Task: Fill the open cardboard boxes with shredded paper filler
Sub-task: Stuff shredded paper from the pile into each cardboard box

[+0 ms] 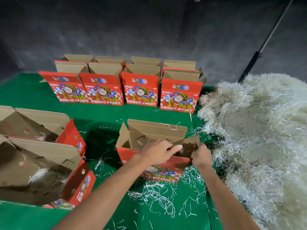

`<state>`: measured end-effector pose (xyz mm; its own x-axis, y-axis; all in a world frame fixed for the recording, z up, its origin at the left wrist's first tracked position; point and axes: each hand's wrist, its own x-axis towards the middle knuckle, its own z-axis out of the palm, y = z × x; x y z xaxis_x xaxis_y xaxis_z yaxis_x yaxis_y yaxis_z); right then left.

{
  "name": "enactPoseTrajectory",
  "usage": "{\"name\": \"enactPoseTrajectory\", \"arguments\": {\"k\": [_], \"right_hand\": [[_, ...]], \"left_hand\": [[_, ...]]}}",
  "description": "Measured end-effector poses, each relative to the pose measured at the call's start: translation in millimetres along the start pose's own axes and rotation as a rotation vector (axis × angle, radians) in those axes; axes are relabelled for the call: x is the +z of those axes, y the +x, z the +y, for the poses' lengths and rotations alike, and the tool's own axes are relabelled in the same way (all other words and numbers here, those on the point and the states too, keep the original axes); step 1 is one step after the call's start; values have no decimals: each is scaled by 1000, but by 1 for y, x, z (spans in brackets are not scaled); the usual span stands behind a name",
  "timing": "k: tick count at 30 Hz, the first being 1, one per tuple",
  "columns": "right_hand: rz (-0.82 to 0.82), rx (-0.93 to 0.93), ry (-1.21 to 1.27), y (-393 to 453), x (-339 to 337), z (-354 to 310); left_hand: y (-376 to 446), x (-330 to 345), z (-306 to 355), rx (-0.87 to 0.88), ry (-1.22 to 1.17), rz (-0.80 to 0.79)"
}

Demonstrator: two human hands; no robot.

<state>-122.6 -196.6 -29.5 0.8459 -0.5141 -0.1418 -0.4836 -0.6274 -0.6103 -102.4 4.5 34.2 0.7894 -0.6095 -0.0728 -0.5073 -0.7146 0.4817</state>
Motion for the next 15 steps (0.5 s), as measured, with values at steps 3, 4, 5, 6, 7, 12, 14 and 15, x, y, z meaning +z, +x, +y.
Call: {"name": "enactPoseTrajectory", "arguments": {"k": [3,4,5,6,7,12,14,15], "right_hand": [[61,-40,-48,-7,1,2],[73,-88,-87,-9,3,5],[80,-145,-127,-11,6,8],[95,-202,-174,-10,8,12],[115,-243,-246,-8,10,13],[-27,-261,-707,3,13,14],[-85,-220,-736,6,18,10],[-116,-191,-696,7,21,8]], "left_hand": [[-6,-19,-48,-104,37,104],[-10,-23,-64,-141,-15,143],[-13,-26,-78,-172,-126,181],[-15,-29,-89,-194,-258,229],[-17,-32,-98,-214,-367,279],[-17,-39,-136,-340,-437,305],[-18,-41,-152,-413,-487,320],[-18,-41,-160,-436,-538,324]]}}
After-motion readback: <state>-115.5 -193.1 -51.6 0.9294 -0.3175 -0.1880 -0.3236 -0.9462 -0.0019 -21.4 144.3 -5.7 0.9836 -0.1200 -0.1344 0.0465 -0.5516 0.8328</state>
